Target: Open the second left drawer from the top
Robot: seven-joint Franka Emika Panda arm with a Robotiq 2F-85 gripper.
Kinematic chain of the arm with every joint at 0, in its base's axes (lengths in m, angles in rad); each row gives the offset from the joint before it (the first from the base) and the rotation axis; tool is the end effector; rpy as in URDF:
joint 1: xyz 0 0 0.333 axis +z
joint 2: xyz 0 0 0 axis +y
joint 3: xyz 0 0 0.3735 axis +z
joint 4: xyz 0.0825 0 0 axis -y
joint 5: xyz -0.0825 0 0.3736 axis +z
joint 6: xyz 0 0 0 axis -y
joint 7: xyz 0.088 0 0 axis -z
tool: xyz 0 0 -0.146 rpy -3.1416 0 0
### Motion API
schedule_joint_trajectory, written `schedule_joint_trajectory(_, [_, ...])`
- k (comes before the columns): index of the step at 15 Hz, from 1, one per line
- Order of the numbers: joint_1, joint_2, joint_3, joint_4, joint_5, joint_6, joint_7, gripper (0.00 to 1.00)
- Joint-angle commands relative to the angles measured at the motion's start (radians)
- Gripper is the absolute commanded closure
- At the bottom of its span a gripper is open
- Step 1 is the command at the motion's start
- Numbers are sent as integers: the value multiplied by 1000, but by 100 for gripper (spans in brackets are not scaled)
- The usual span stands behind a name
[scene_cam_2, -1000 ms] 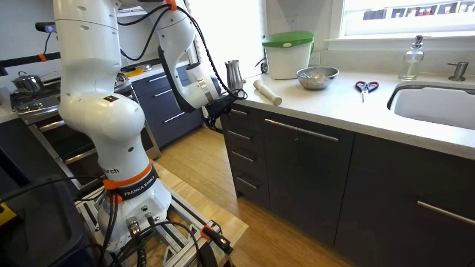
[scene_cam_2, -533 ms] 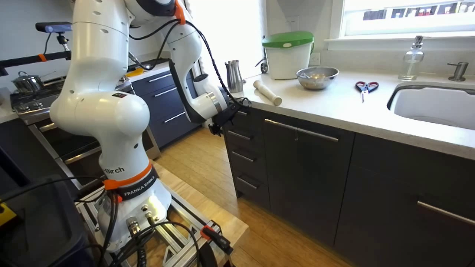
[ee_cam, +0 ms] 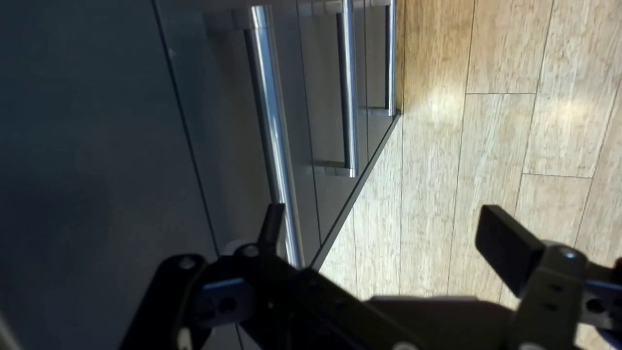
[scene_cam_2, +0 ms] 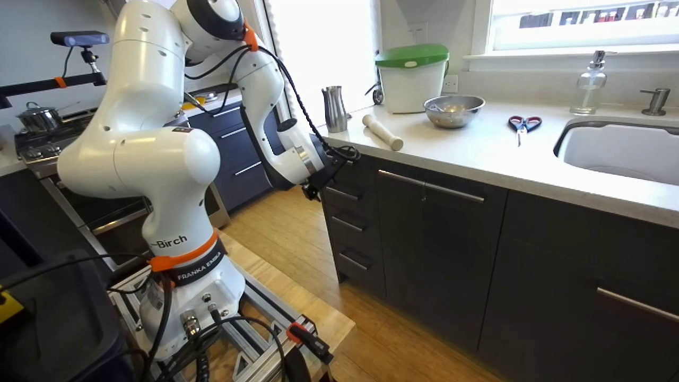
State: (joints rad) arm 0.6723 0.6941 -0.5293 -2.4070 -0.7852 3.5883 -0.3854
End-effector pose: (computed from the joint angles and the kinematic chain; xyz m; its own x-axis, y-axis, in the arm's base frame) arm 0.4945 0.1616 0.1219 0.0350 0.9904 0.1341 0.9206 -0.0841 0.3814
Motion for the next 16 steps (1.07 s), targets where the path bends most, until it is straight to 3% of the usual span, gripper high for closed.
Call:
schedule_joint_trajectory(1, [0,1,-2,1,0,0,0,0])
schedule_joint_trajectory(10, [0,1,-8,2,0,1,-4,0])
schedule_joint_trajectory(16, [33,110,-40,56,73,63,-35,0])
